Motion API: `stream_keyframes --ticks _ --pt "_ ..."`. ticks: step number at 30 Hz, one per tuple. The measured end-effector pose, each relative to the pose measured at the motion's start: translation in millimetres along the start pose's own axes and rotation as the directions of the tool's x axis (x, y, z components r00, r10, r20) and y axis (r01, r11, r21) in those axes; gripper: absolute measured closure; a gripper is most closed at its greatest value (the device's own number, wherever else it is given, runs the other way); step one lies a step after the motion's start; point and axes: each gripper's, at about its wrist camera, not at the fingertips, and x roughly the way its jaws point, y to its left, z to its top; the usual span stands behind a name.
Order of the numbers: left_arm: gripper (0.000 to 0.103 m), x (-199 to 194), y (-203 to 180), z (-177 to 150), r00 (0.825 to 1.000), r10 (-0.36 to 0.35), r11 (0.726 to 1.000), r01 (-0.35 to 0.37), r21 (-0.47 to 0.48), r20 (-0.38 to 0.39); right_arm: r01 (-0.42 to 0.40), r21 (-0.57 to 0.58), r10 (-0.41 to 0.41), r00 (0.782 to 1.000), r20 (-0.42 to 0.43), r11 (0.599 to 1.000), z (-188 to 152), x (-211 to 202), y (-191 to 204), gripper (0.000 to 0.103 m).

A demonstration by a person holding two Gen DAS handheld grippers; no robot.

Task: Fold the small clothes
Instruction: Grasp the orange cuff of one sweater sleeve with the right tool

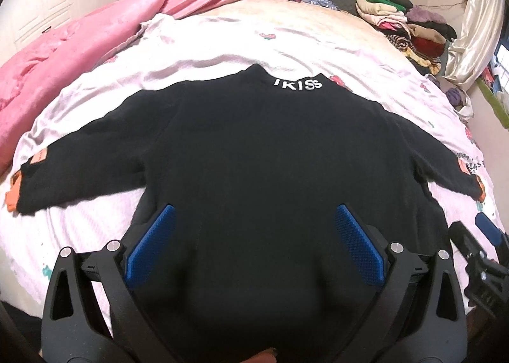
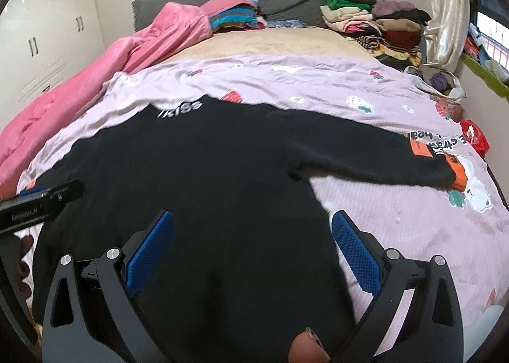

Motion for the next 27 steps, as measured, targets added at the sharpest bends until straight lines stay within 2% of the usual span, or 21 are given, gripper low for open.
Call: stream_keyframes --ticks 7,17,27 --pt "0.009 13 -15 19 1.000 0.006 1.000 -0.005 0.016 -0.007 0.043 0.059 -0.044 0.999 0.003 0.997 21 16 -29 0.004" --pt "0.009 34 -29 43 0.999 -0.032 0.999 0.033 0.028 -0.012 0.111 0.161 -0.110 0.994 -0.017 0.981 35 36 -81 0.004" --pt "0.009 60 -49 53 0.999 -0.032 0.996 0.034 0.081 -0.029 0.228 0.306 -0.212 0.974 -0.084 0.924 34 57 -153 0.004"
